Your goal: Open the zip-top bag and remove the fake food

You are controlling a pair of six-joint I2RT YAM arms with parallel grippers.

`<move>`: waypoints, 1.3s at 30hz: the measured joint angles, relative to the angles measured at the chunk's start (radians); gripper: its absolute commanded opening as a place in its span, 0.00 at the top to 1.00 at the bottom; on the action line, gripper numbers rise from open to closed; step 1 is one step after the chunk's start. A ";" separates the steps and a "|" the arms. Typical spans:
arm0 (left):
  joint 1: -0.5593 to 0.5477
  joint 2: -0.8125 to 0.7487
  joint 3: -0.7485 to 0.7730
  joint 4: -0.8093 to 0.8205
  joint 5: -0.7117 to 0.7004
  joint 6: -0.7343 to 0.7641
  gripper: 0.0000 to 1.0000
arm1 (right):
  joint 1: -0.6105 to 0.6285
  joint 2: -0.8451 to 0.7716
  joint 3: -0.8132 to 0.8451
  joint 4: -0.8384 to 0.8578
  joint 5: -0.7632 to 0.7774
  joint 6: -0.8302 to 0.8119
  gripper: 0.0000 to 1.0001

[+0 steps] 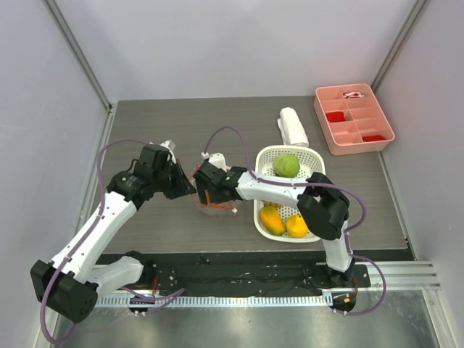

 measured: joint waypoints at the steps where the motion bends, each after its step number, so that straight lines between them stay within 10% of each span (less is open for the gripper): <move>1: 0.000 0.000 0.000 0.000 0.002 -0.004 1.00 | -0.001 -0.003 0.000 0.000 0.000 0.005 0.09; 18: 0.000 0.011 -0.013 0.010 0.025 -0.026 1.00 | -0.055 0.017 0.035 0.003 0.002 0.020 0.22; 30: 0.000 0.019 -0.014 0.008 0.023 -0.026 1.00 | -0.065 0.063 0.071 0.032 0.008 -0.021 0.95; 39: 0.000 0.031 -0.013 0.005 -0.003 -0.014 1.00 | -0.066 -0.106 0.039 -0.044 -0.084 -0.049 0.99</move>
